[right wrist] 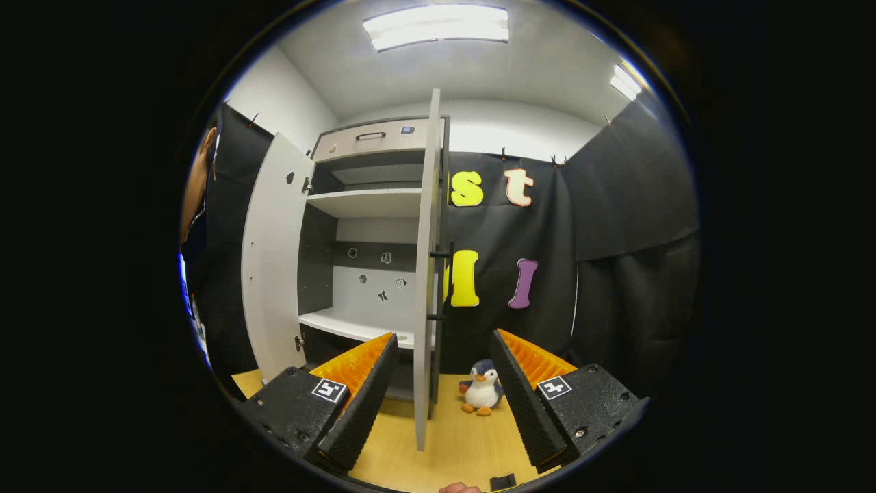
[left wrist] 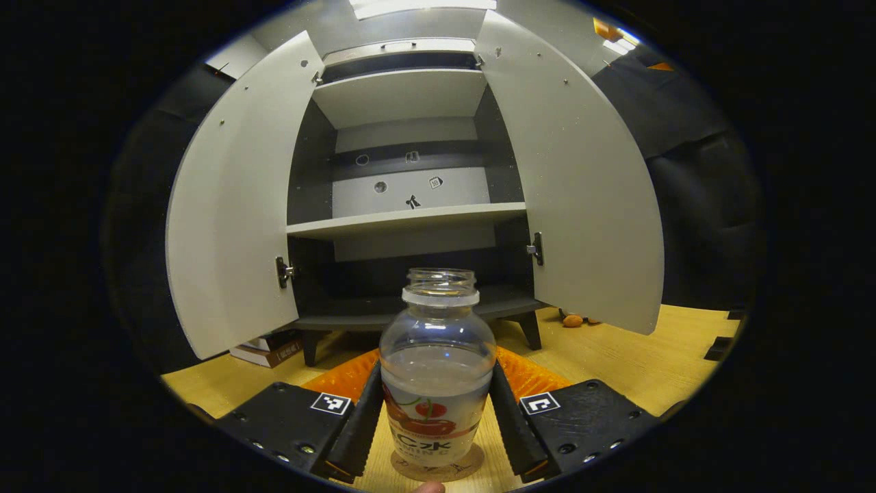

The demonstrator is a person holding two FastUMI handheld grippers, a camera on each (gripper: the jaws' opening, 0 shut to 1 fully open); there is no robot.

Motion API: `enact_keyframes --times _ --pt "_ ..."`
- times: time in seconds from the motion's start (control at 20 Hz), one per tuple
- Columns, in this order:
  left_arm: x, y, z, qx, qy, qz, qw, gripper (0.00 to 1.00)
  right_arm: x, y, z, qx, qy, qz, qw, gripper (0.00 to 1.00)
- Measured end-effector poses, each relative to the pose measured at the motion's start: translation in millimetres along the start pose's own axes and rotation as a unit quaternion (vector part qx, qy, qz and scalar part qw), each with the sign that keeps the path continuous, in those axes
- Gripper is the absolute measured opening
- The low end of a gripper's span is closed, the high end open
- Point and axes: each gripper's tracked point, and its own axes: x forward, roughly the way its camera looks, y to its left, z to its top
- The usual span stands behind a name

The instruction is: Grasp the bottle in the cabinet with the left hand and place it on the coaster, then close the right door with the right hand and the left door with the left hand.

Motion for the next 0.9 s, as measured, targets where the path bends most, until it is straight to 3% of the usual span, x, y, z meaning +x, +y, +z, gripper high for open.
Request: enact_keyframes --times 0.35,0.7,0.9 --pt "-7.7 4.2 -19.7 -0.061 0.011 -0.003 0.998 0.75 -1.5 -1.3 -5.0 0.002 0.018 -0.010 1.000 0.83" --pt "-9.8 8.2 -21.5 -0.025 -0.017 0.019 0.999 0.75 -7.7 5.3 -3.9 0.000 0.024 -0.006 1.000 0.83" --pt "-13.1 2.4 -21.2 -0.030 -0.016 0.007 0.999 0.77 -13.1 12.3 -3.1 -0.008 0.022 0.001 1.000 0.83"
